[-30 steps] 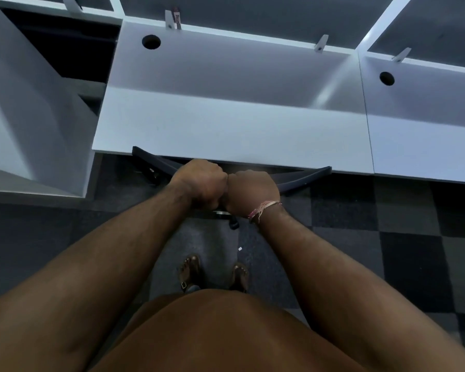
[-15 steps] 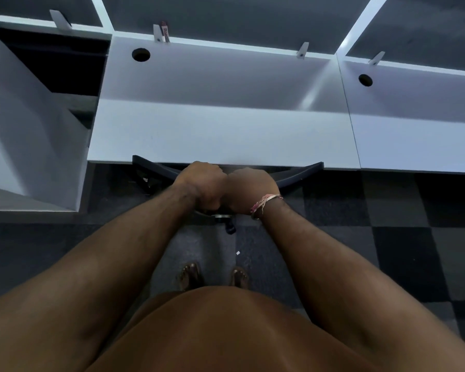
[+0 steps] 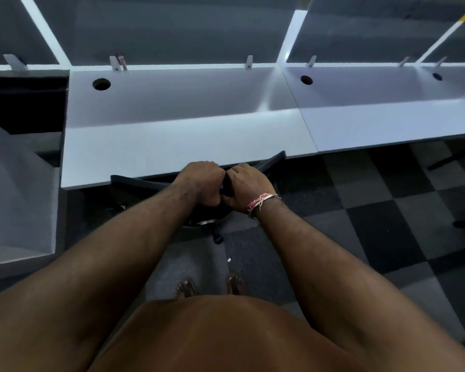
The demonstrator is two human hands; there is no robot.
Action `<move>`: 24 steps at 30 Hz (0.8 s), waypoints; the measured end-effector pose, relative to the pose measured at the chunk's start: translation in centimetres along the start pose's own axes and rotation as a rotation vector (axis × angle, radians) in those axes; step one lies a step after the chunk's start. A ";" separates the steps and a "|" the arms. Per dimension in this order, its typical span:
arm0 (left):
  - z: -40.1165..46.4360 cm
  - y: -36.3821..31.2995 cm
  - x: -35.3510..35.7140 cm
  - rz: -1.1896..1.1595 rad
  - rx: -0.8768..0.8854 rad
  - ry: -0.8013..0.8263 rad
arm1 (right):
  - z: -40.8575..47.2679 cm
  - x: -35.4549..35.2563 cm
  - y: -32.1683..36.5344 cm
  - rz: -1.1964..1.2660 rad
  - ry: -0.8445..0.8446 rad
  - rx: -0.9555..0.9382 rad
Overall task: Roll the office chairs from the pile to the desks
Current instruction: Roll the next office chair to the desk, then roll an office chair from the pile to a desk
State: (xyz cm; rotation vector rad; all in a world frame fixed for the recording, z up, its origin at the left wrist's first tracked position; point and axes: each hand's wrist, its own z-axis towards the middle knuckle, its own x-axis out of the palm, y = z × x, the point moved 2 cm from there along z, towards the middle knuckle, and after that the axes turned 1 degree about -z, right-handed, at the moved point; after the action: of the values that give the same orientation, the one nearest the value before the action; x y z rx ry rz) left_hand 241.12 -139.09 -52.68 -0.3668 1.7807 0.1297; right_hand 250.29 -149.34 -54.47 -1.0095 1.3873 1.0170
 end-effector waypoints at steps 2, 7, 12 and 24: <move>0.5 -1.5 -1.6 0.047 0.049 -0.016 | -1.3 -1.0 -1.0 -0.013 -0.036 0.048; 2.2 -6.9 -5.7 0.136 0.174 -0.038 | -5.5 -4.5 -4.9 -0.050 -0.155 0.189; 4.7 -14.3 -9.4 0.181 0.283 -0.115 | -10.7 -8.4 -10.2 -0.059 -0.238 0.344; 11.3 -39.7 -18.0 0.246 0.563 -0.351 | -28.0 -17.3 -28.6 -0.264 -0.392 0.611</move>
State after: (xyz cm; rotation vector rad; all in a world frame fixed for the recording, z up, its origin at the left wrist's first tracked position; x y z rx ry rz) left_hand 267.69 -170.14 -33.77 0.2680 1.4320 -0.1289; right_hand 271.10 -183.53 -37.07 -0.4844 1.0967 0.5024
